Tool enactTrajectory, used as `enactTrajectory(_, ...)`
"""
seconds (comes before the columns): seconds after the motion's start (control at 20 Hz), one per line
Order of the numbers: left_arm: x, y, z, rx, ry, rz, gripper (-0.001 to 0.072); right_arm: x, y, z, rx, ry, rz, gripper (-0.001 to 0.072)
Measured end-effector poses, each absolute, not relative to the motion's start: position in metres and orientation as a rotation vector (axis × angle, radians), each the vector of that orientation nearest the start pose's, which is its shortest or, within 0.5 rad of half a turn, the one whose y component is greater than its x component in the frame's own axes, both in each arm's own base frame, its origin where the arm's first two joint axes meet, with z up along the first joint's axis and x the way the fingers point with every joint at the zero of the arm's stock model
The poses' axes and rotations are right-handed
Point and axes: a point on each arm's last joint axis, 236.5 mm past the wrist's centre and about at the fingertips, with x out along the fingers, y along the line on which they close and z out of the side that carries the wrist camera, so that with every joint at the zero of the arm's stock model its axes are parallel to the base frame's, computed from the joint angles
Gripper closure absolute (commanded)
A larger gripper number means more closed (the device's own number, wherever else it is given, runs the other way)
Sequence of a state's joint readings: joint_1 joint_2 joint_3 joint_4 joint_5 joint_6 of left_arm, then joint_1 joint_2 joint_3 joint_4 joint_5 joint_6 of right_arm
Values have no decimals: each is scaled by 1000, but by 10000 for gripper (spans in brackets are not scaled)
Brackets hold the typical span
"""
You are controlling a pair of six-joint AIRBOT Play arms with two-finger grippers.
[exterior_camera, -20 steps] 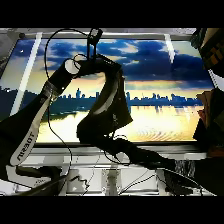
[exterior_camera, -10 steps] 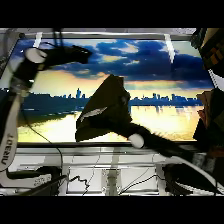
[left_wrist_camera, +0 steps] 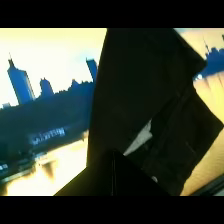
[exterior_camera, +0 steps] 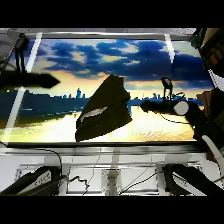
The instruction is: Fold the clothes and pants, and hang the long-sleeved shirts on hangers.
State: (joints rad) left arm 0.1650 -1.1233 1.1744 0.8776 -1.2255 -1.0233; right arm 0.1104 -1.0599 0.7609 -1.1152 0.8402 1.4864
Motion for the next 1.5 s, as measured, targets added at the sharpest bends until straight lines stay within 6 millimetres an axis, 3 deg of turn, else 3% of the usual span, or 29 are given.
enactTrajectory(0.05,364,-81,103,-206,972,-557,483,331,109,-23,335,1181,282,190)
enactTrajectory(0.1,349,-82,90,-231,1011,-555,218,323,106,-33,347,1238,302,151)
enactTrajectory(0.15,336,-83,78,-251,1045,-555,50,316,106,-41,362,1287,325,142)
enactTrajectory(0.35,297,-89,40,-351,1171,-535,67,300,126,-70,487,1432,444,143)
enactTrajectory(0.65,273,-88,15,-398,1247,-503,68,305,152,-94,650,1514,551,146)
enactTrajectory(1.0,228,-80,-28,-500,1351,-430,66,329,177,-94,566,1497,630,161)
enactTrajectory(1.25,196,-85,-51,-551,1408,-411,65,324,187,-107,523,1593,641,170)
enactTrajectory(1.3,194,-86,-53,-554,1411,-409,65,321,188,-109,519,1614,638,238)
enactTrajectory(1.45,193,-85,-58,-558,1405,-394,65,319,188,-115,511,1642,631,293)
enactTrajectory(1.5,195,-84,-59,-556,1397,-387,65,318,188,-116,510,1646,632,397)
